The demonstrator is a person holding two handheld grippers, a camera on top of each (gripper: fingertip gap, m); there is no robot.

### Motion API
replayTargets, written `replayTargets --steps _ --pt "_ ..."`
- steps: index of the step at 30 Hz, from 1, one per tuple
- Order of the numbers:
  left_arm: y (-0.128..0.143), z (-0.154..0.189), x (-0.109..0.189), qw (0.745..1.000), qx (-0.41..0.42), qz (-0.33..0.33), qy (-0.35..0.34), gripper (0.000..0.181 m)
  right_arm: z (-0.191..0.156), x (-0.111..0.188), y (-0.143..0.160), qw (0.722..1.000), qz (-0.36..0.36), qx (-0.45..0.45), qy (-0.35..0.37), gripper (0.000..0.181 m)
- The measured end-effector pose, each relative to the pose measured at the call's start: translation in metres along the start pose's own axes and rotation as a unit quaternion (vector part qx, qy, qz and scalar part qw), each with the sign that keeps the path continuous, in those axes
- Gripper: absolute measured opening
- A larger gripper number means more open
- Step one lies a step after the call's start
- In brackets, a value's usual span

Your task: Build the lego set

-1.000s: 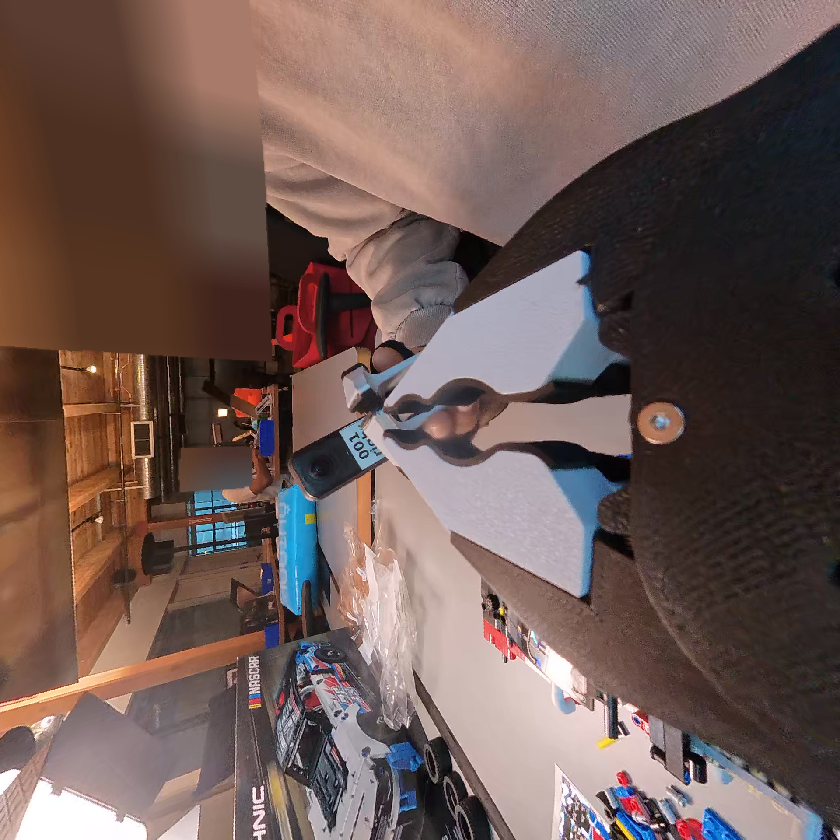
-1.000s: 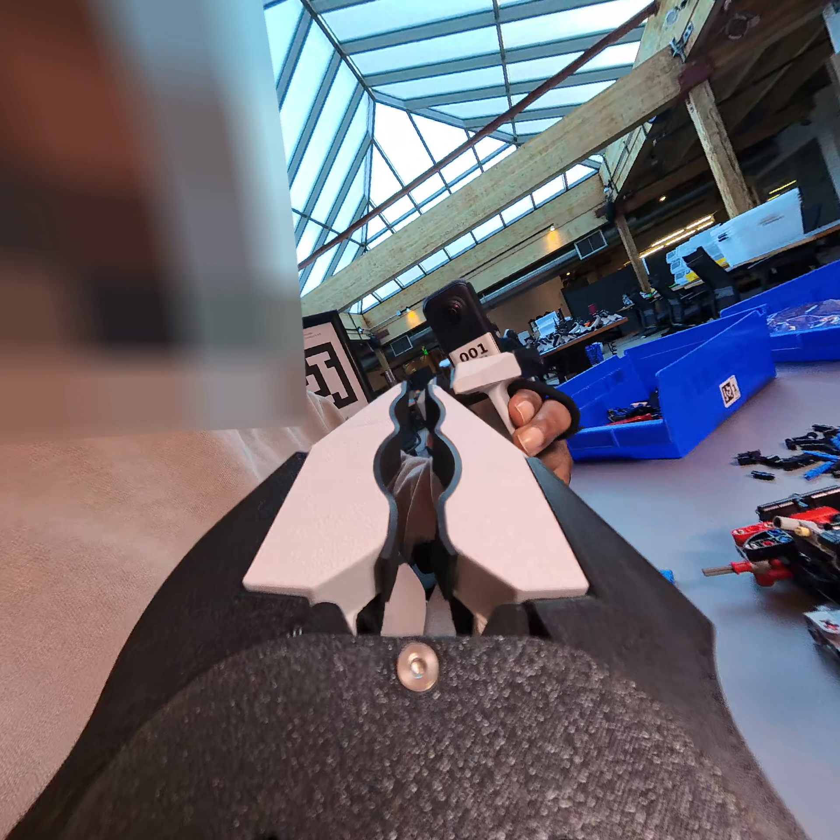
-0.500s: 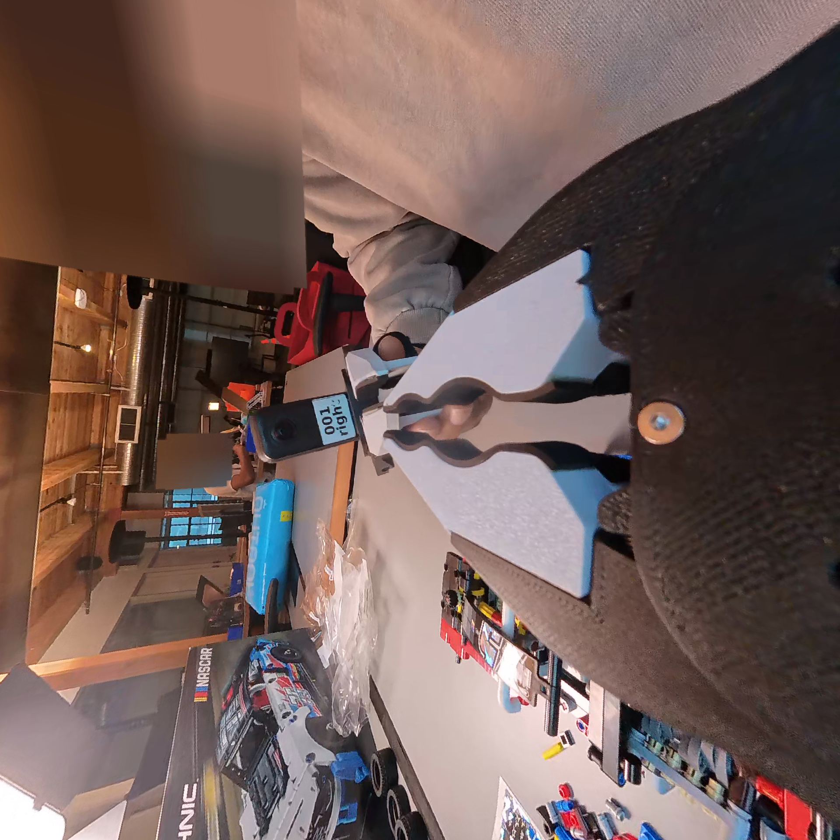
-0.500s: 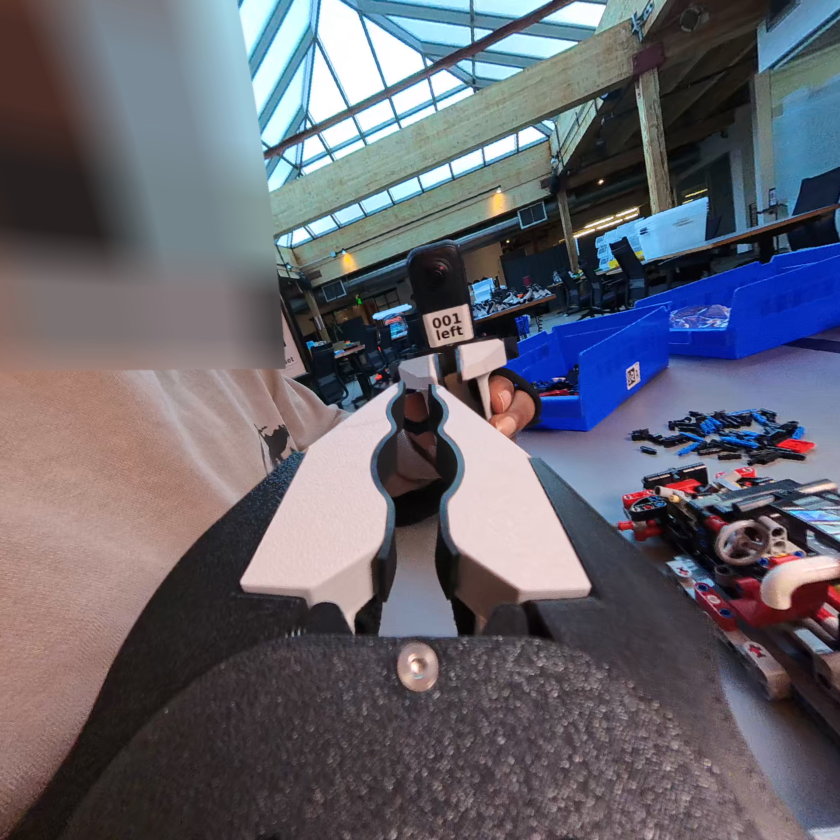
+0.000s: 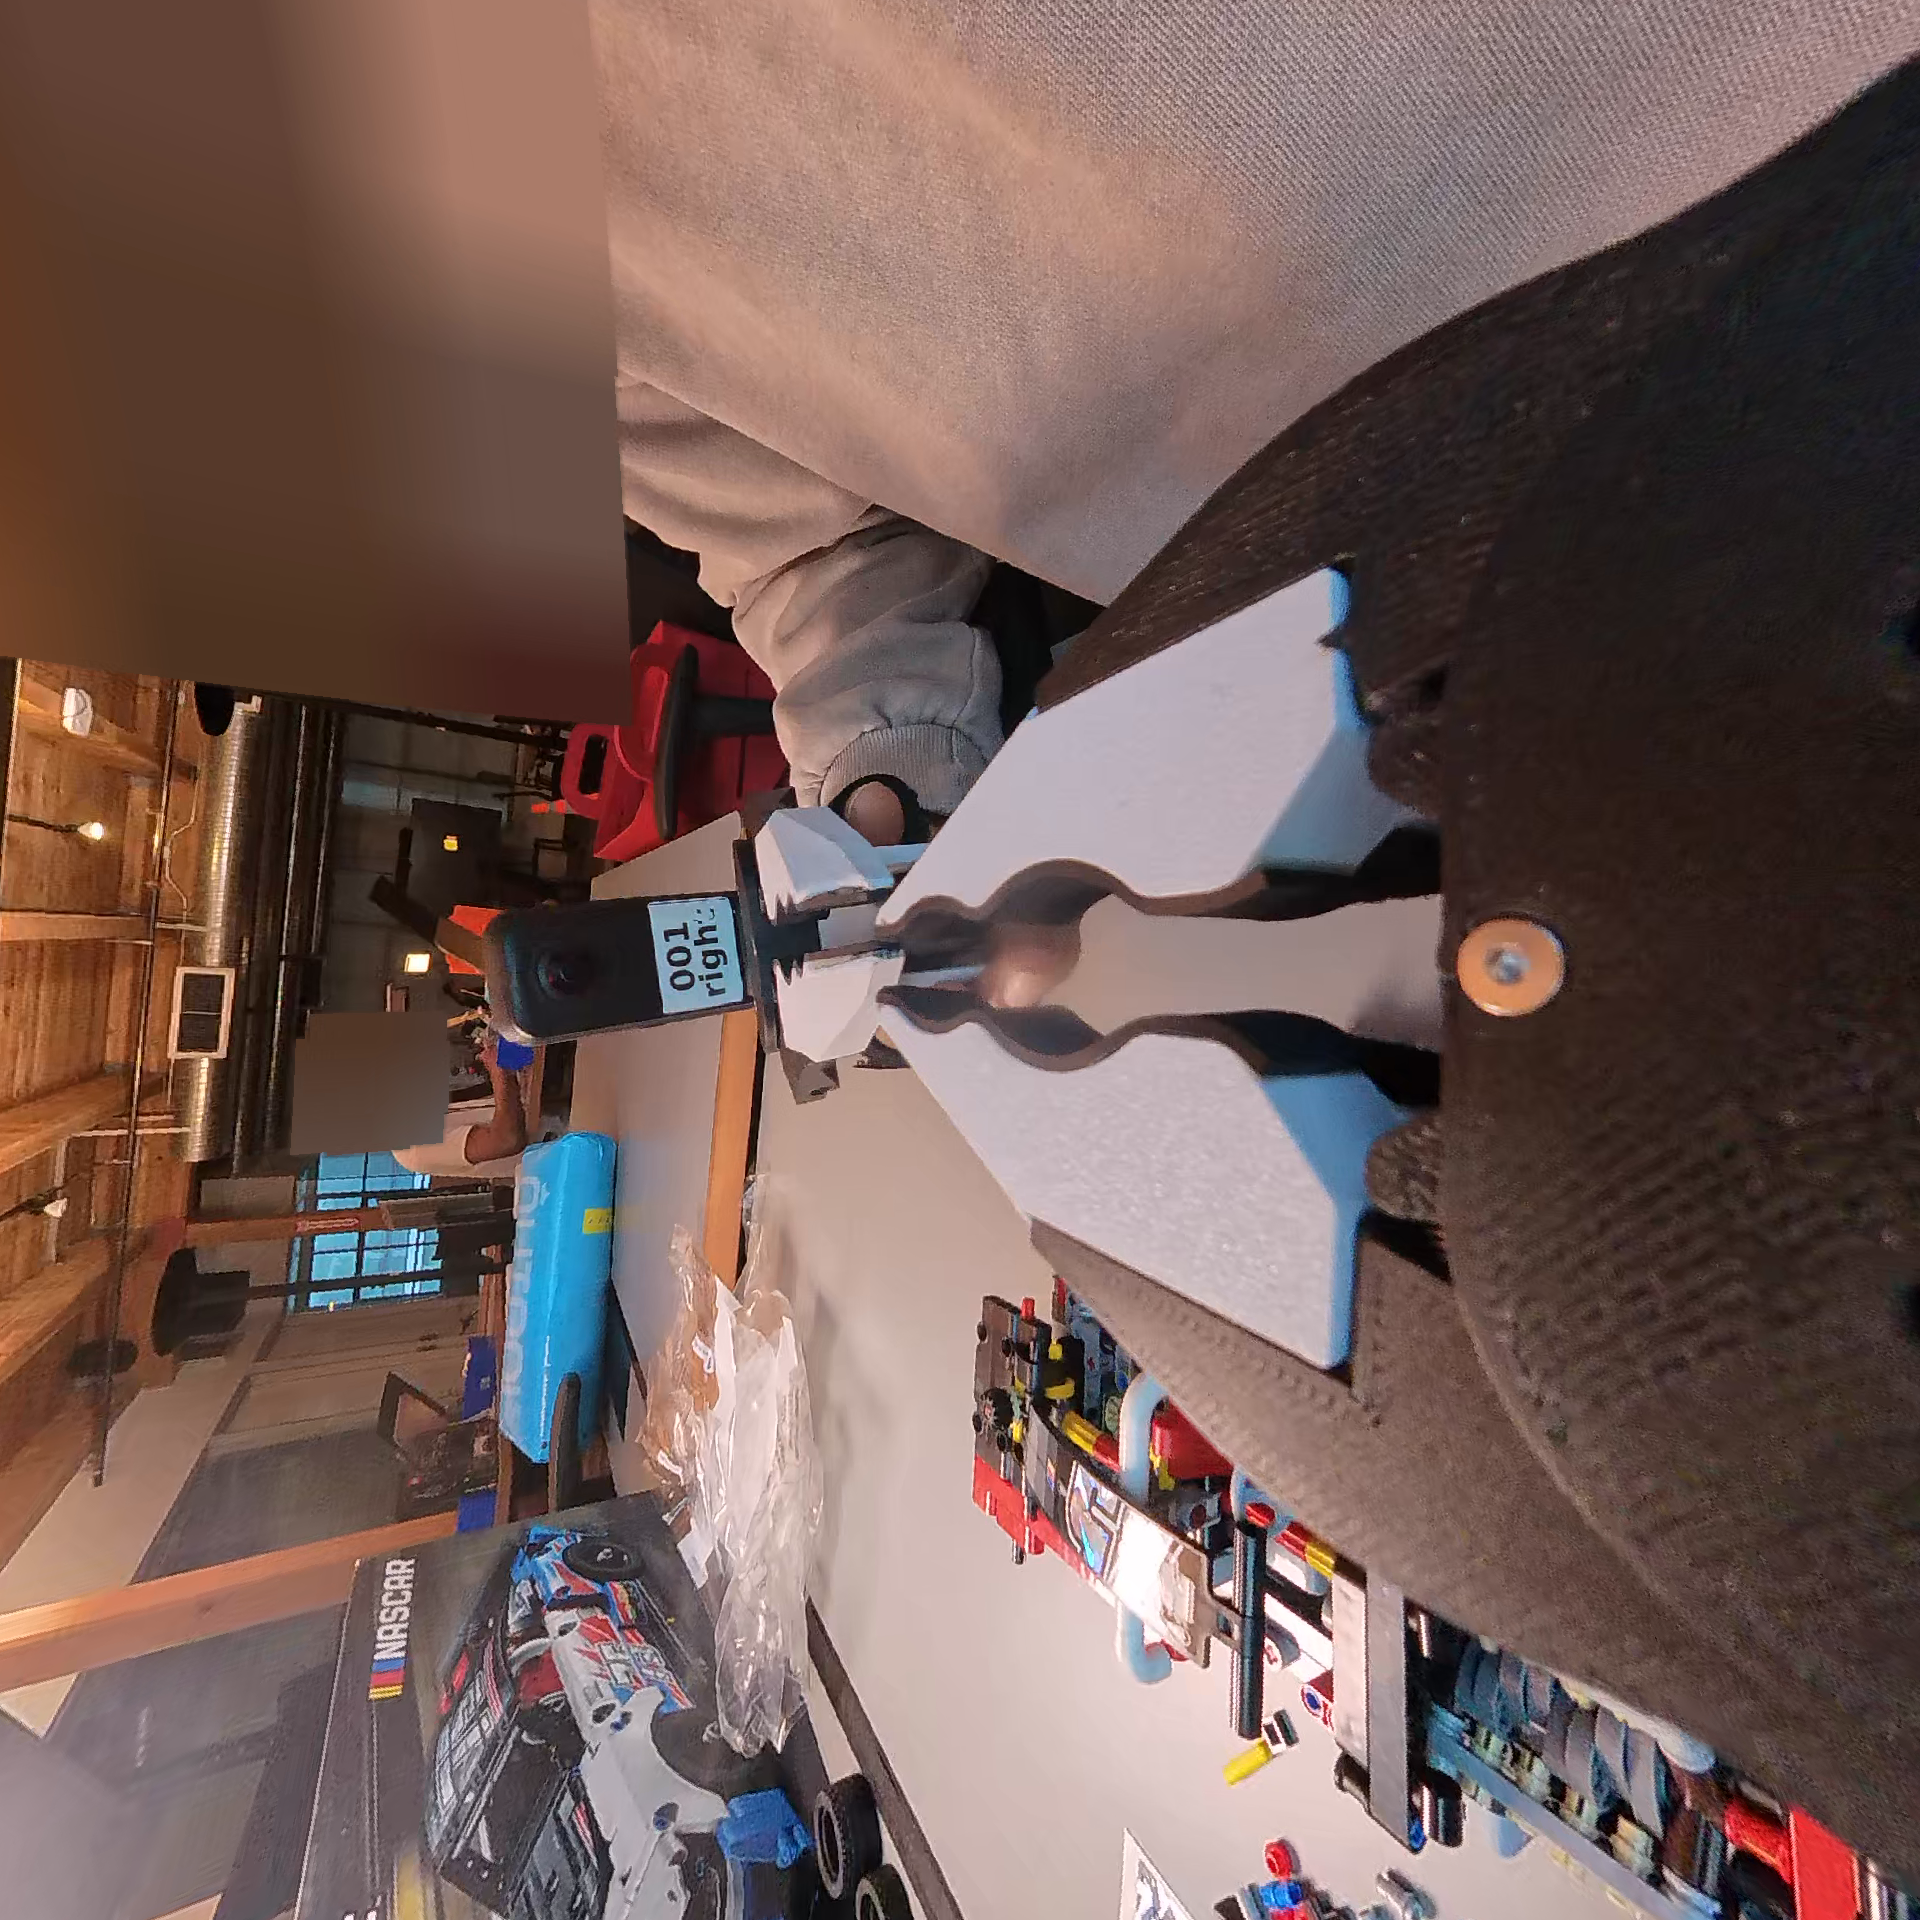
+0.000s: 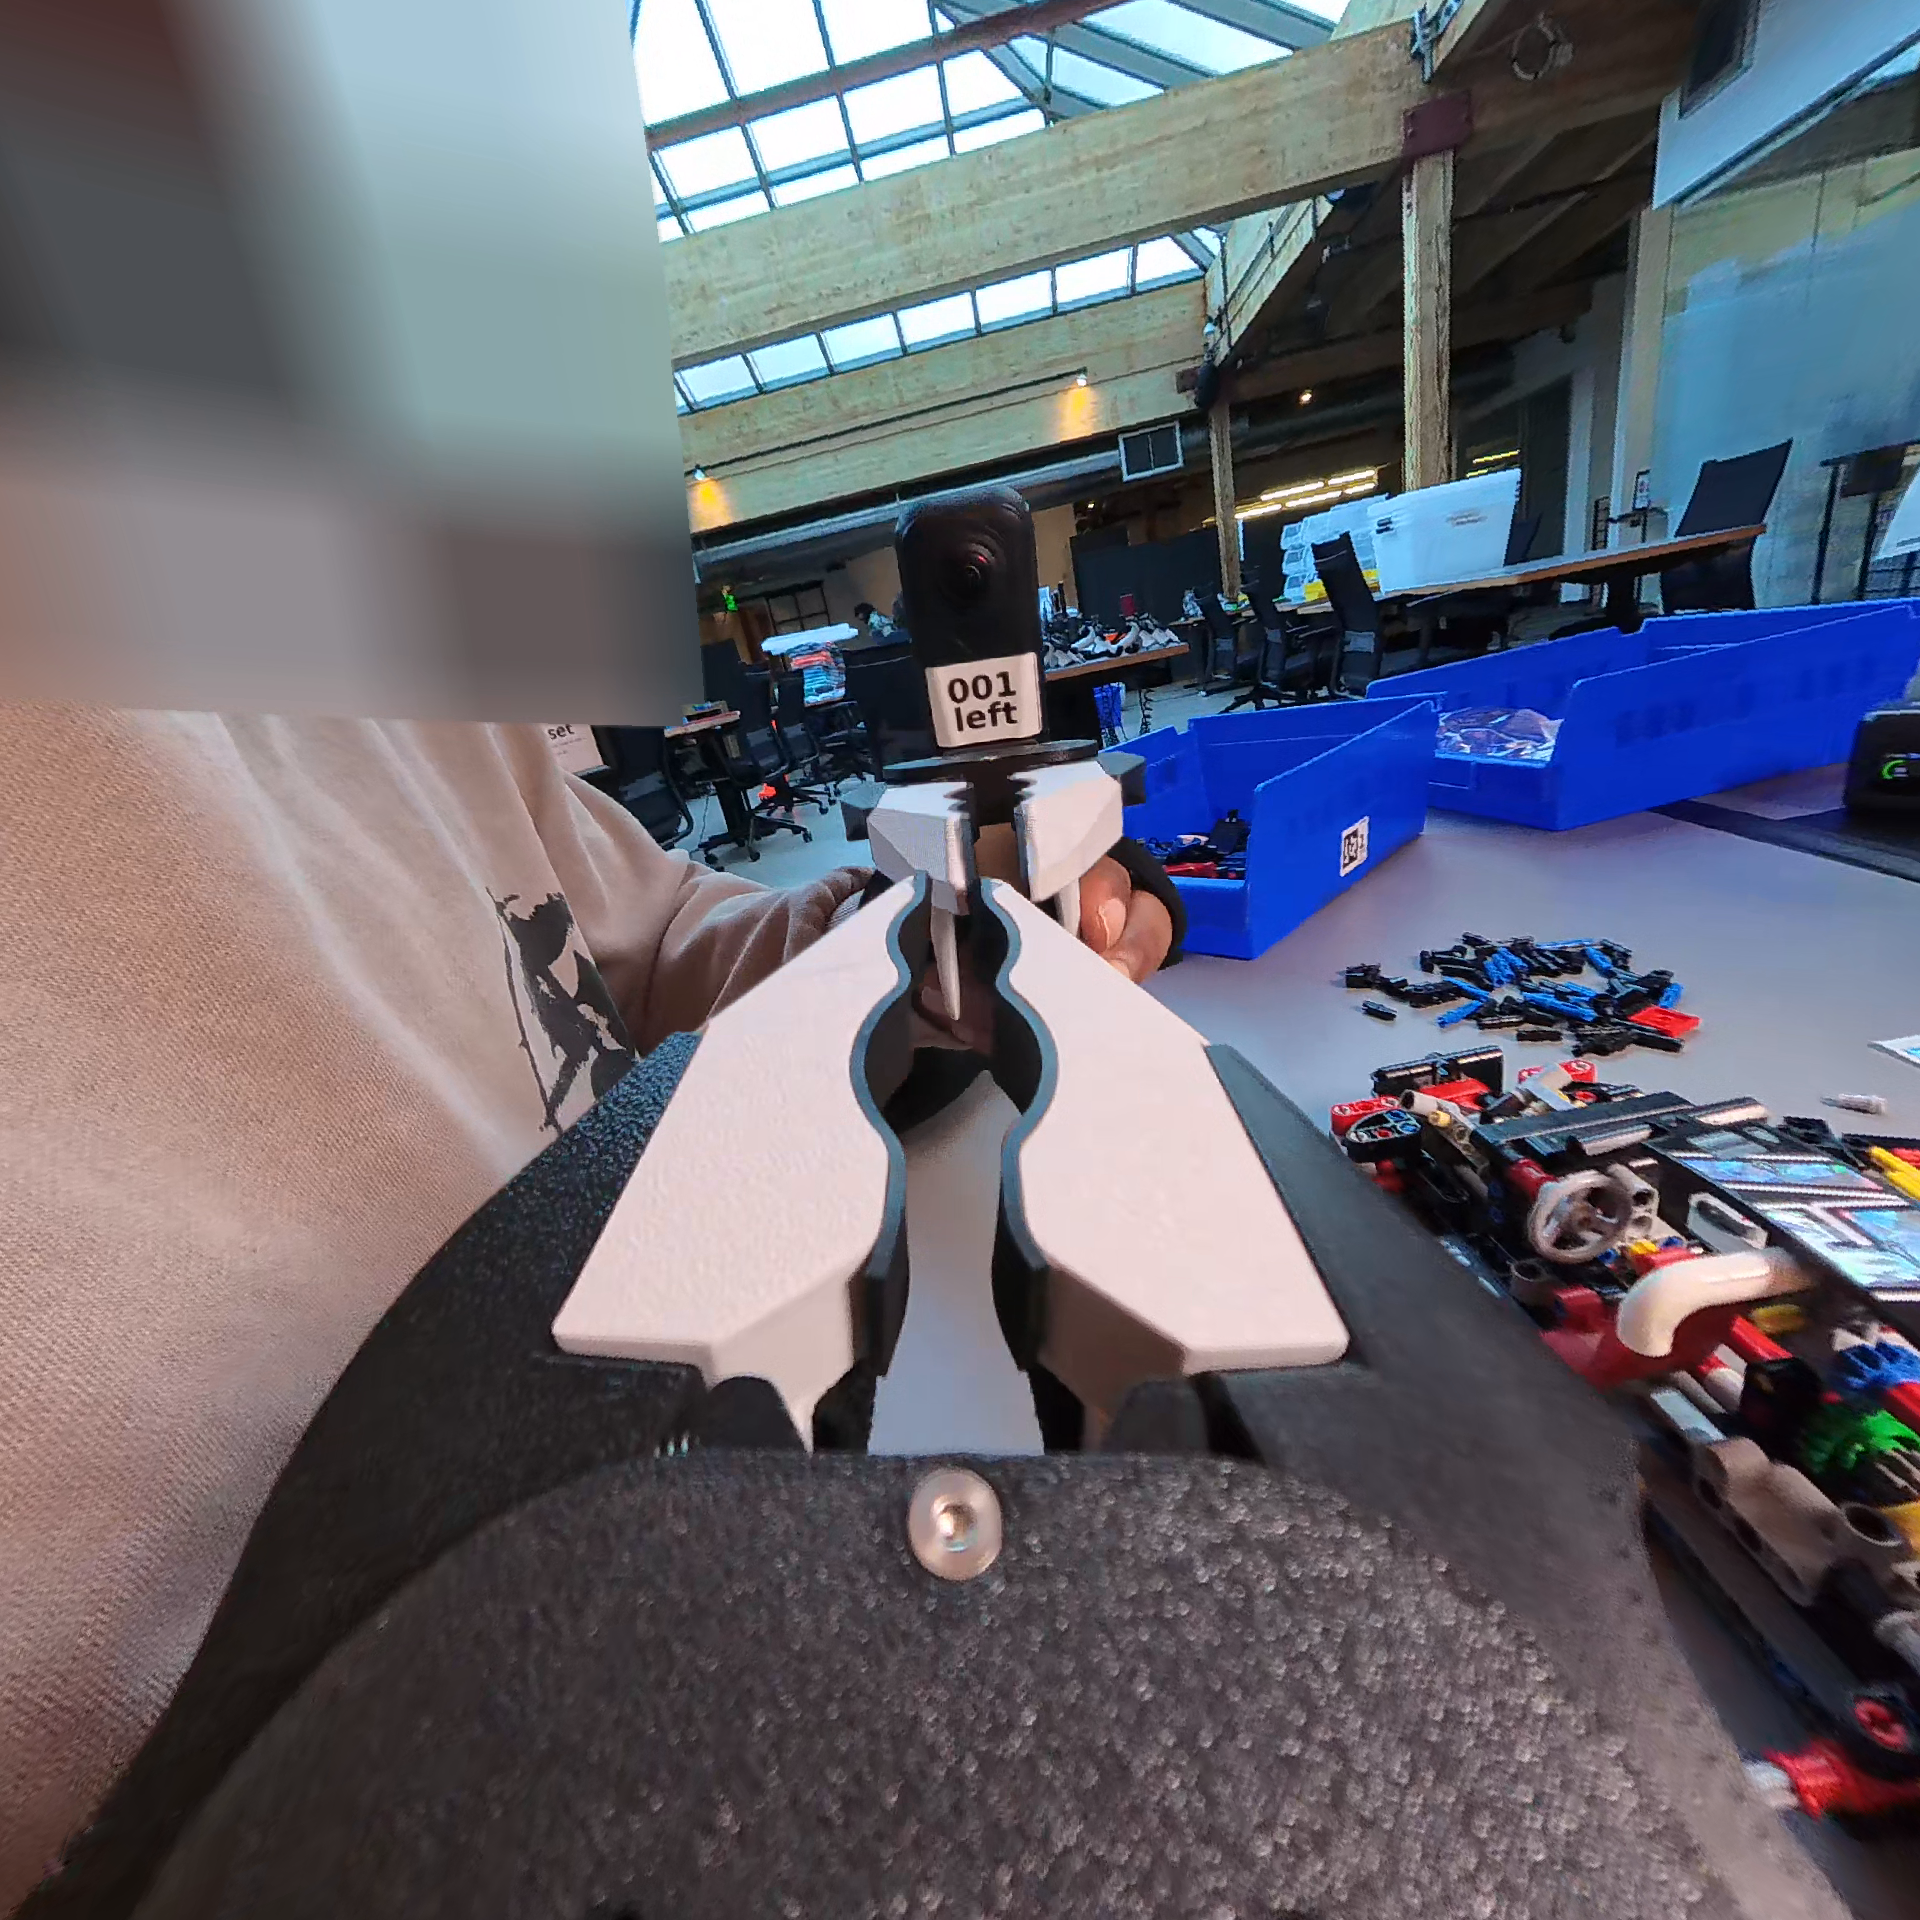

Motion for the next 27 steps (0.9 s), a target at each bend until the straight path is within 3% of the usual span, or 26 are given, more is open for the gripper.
replayTargets --steps 3,8,23,27 --pt "0.012 0.003 -0.008 0.999 -0.023 -0.048 -0.002 0.013 -0.005 -0.007 0.01 0.999 -0.039 0.025 -0.009 0.009" --pt "-0.001 -0.006 0.002 0.998 -0.048 -0.026 -0.039 0.003 0.0 0.001 -0.015 0.999 0.013 0.048 0.015 0.0" --pt "0.002 -0.003 0.004 1.0 -0.004 0.013 0.0 0.005 0.005 0.004 -0.003 0.999 0.0 0.044 0.027 0.0" --pt "0.017 -0.02 0.005 0.997 -0.012 -0.035 -0.063 0.005 0.018 0.005 0.005 0.996 -0.022 0.048 0.071 0.011"
Point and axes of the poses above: each gripper's, where its closed fingertips meet, x back along the fingers, y out of its underside, z = x × y across the jaws, the point moved 6 cm from there along x, back along the fingers, and after that the axes turned 3 degrees about z, right-handed, at the moved point
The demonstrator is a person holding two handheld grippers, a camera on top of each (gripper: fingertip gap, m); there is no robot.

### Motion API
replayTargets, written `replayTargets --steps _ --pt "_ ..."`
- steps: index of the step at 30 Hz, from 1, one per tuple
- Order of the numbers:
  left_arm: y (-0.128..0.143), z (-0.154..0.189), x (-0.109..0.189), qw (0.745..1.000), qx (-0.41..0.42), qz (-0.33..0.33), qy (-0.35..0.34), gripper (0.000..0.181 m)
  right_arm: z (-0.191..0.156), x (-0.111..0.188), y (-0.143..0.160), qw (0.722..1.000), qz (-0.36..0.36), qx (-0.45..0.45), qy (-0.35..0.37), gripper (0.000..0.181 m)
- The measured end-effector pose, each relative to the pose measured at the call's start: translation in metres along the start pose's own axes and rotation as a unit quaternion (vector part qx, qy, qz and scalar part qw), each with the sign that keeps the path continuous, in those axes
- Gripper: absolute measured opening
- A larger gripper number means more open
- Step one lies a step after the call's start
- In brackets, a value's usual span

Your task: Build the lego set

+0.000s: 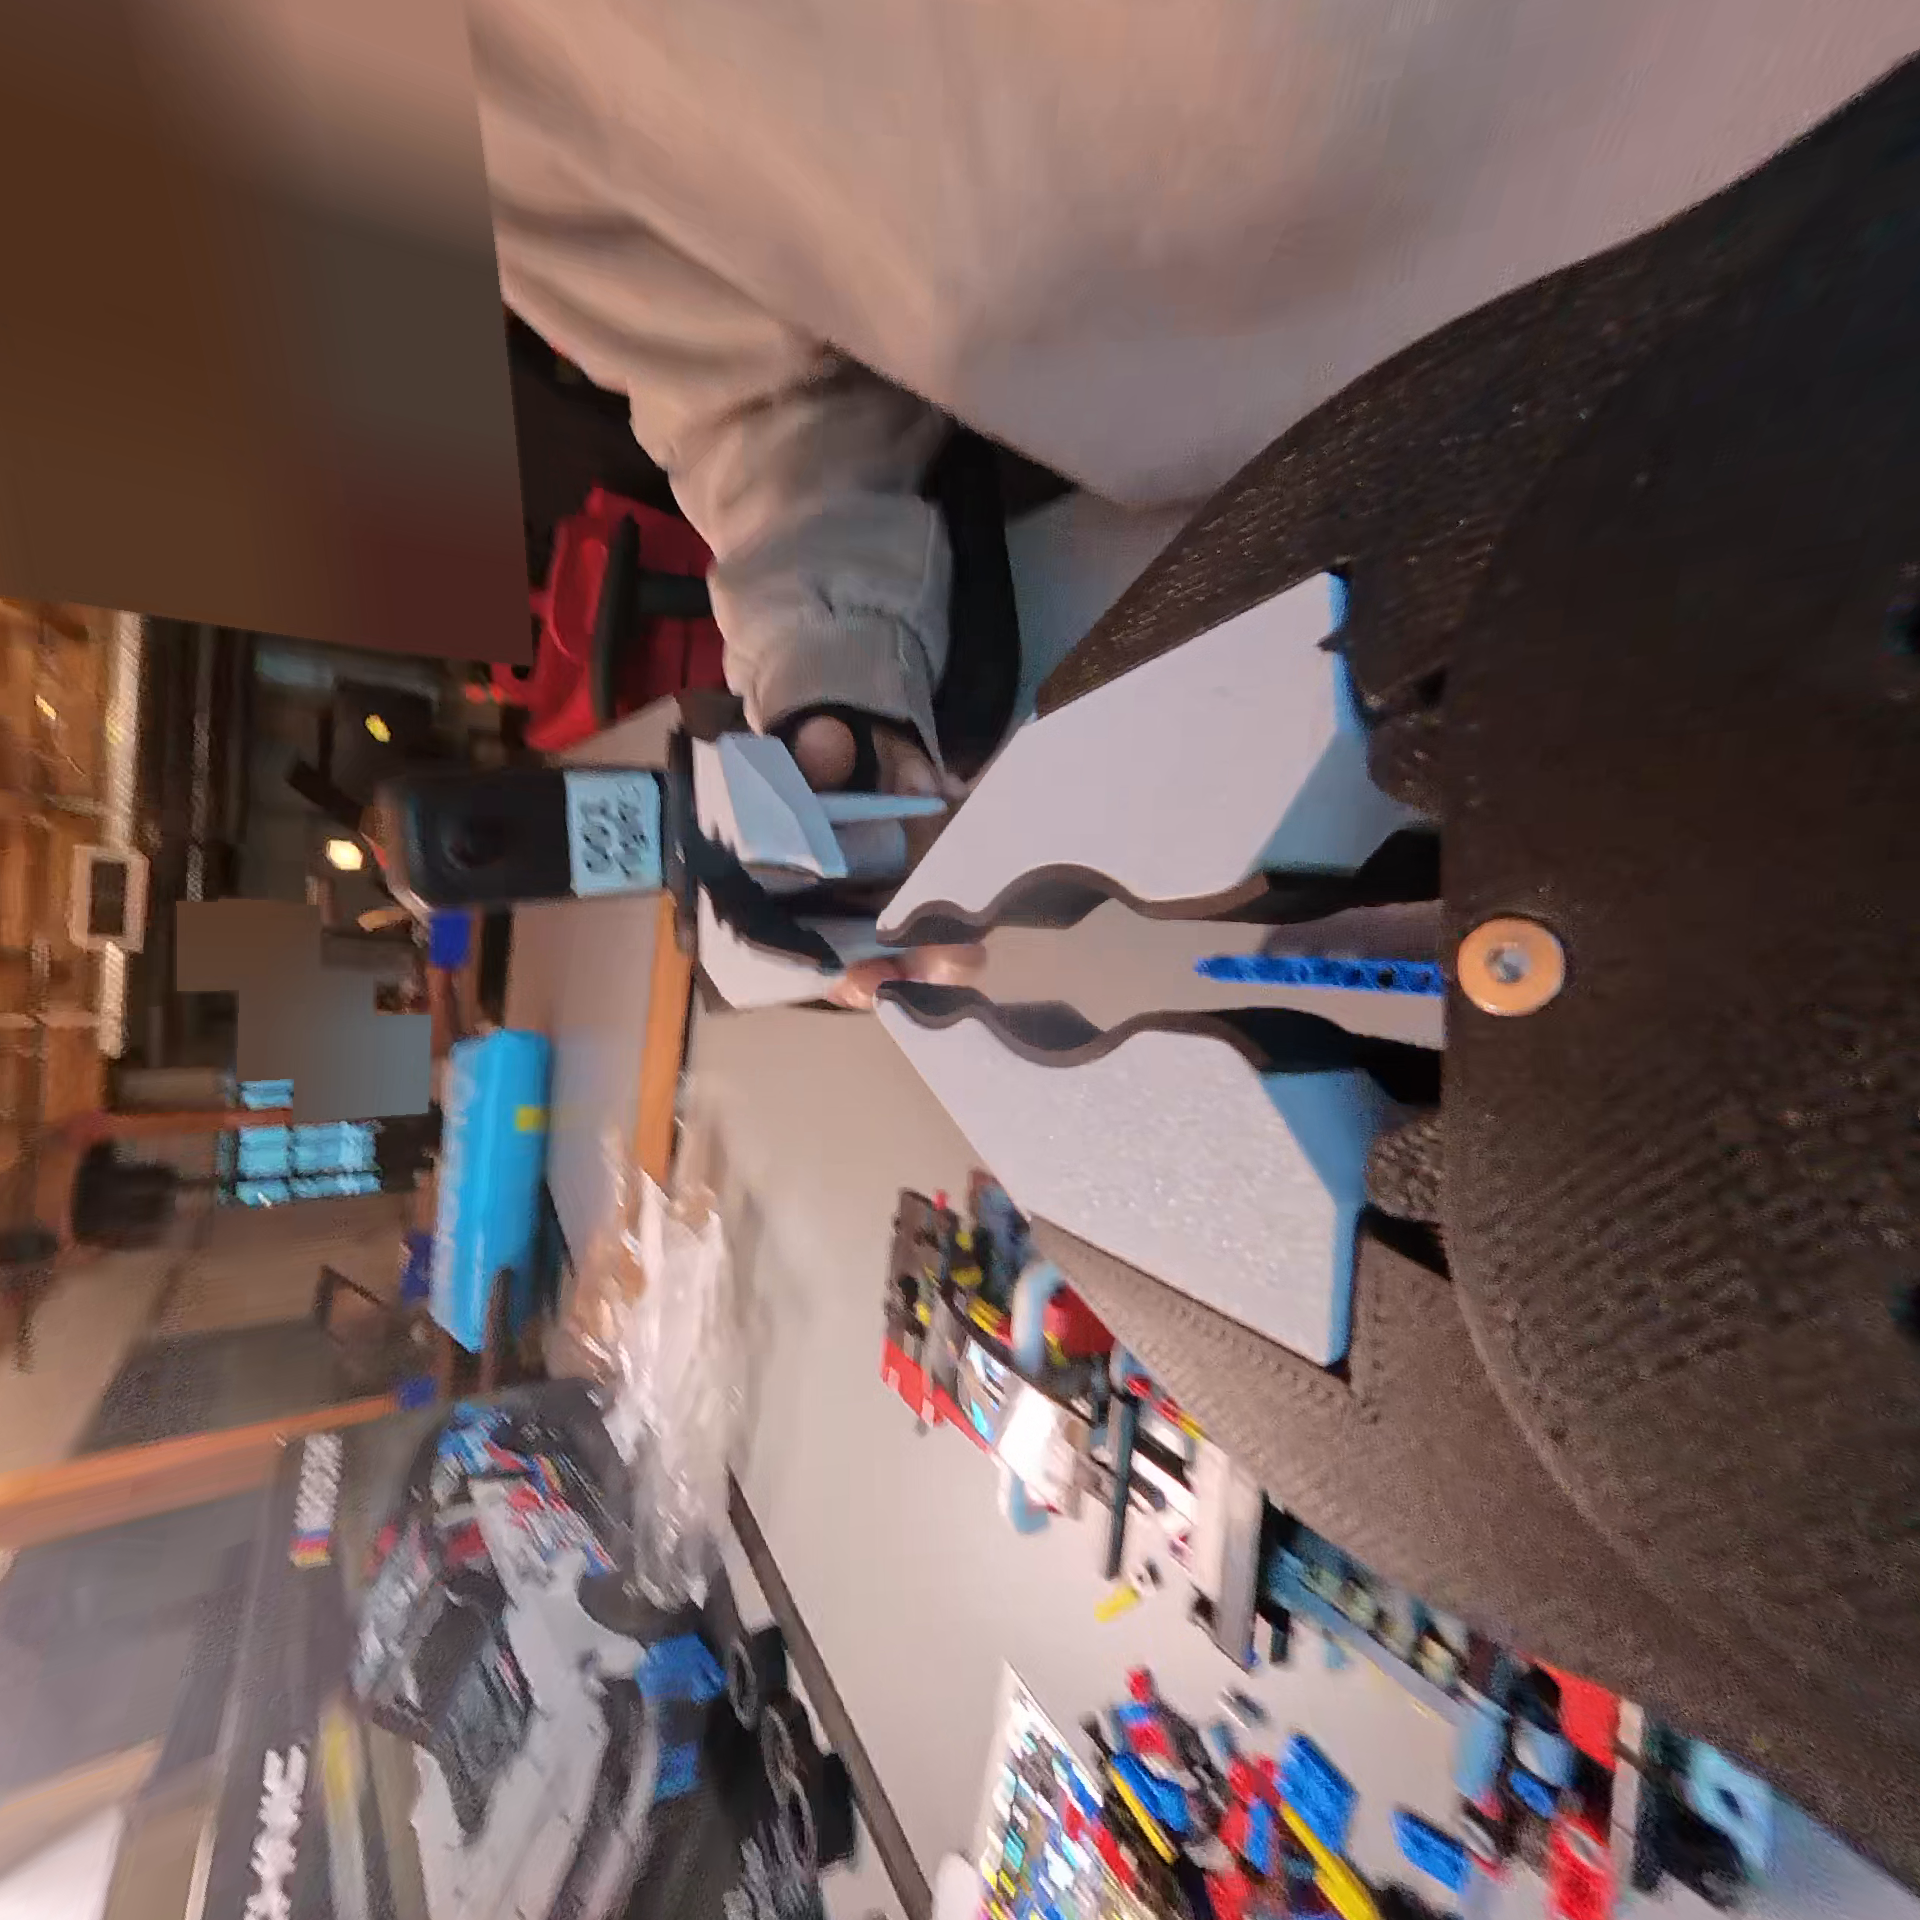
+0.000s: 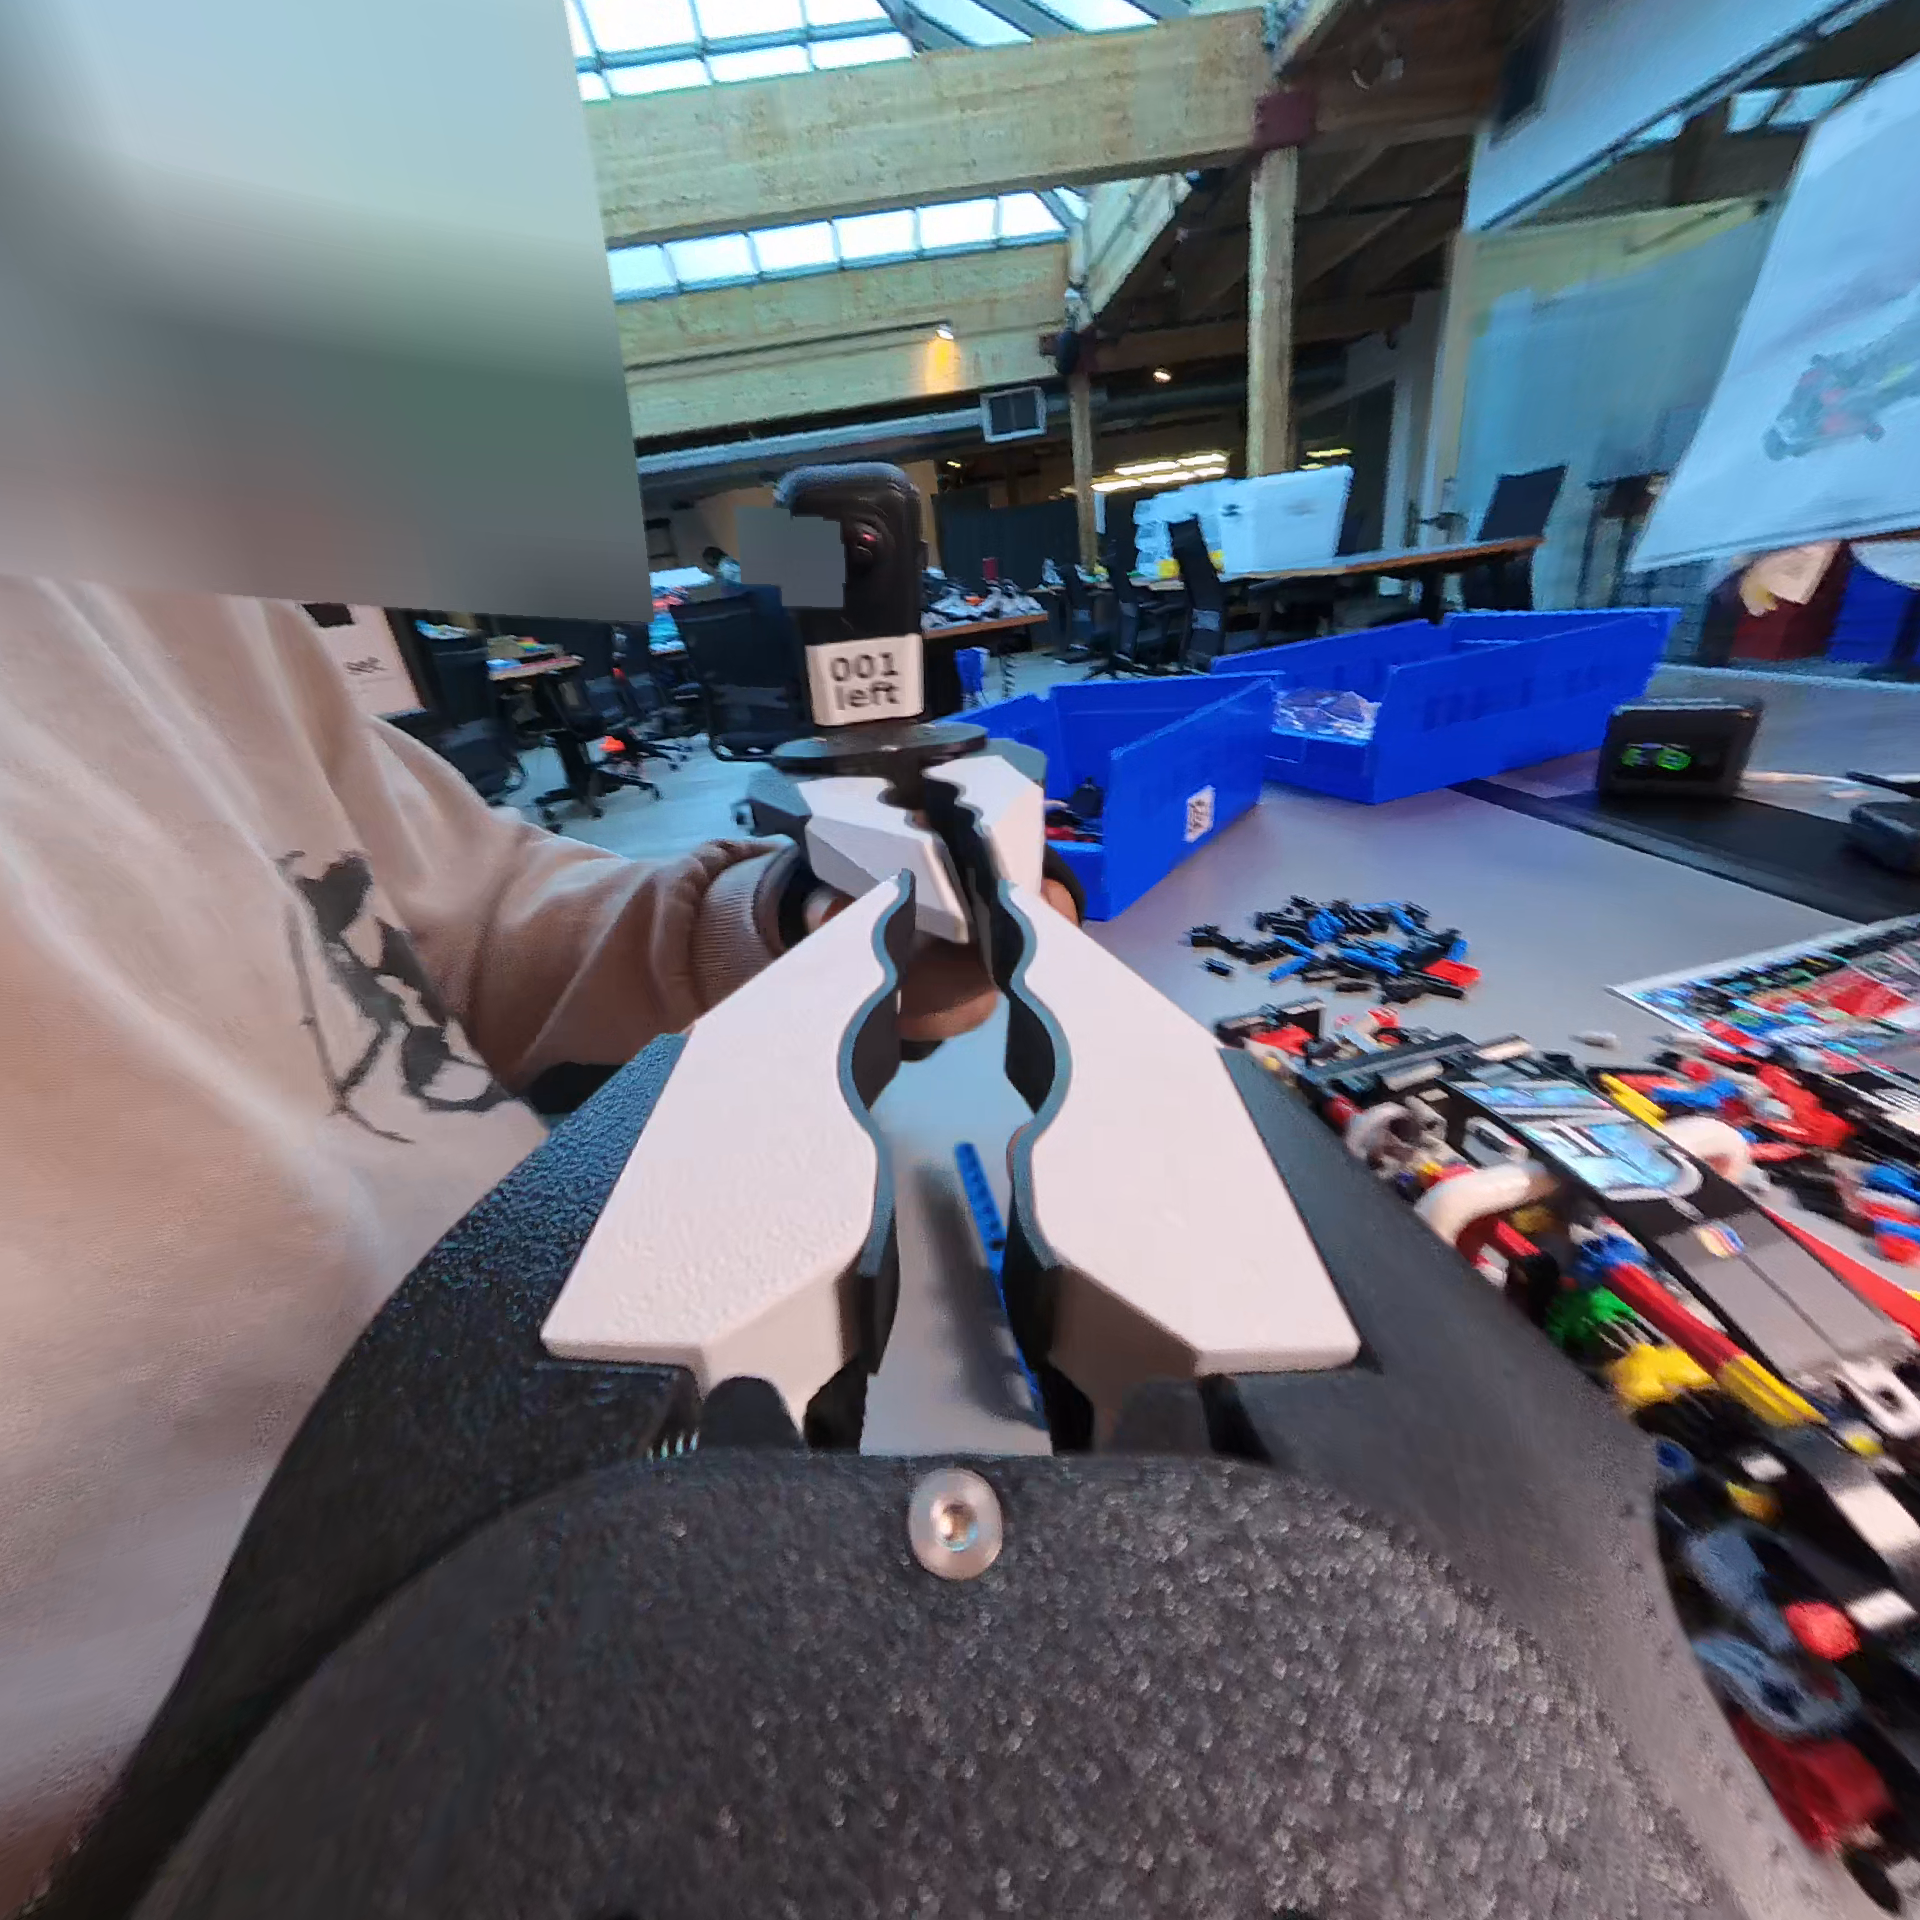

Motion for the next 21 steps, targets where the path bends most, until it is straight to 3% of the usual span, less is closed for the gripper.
replayTargets --steps 2,5,9,12,21 --pt "0.016 -0.019 0.001 0.996 -0.005 -0.053 -0.076 0.006 0.016 0.002 0.007 0.996 -0.025 0.029 0.074 0.0" --pt "0.035 -0.04 0.004 0.98 -0.014 -0.112 -0.163 0.011 0.044 0.009 0.021 0.967 -0.112 0.089 0.209 0.0" --pt "0.041 -0.052 0.008 0.963 -0.026 -0.132 -0.233 0.017 0.062 0.02 0.029 0.921 -0.179 0.116 0.325 0.0" --pt "0.041 -0.059 0.014 0.949 -0.029 -0.147 -0.276 0.026 0.066 0.021 0.038 0.901 -0.228 0.113 0.352 0.01" --pt "0.041 -0.063 0.019 0.938 -0.05 -0.147 -0.311 0.036 0.059 0.018 0.042 0.899 -0.247 0.117 0.342 0.023"
Point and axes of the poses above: each gripper's, where its closed fingertips meet, x back along the fingers, y out of its underside, z = x × y across the jaws, the point moved 6 cm from there along x, back along the fingers, and after that the axes turned 3 degrees about z, right-handed, at the moved point
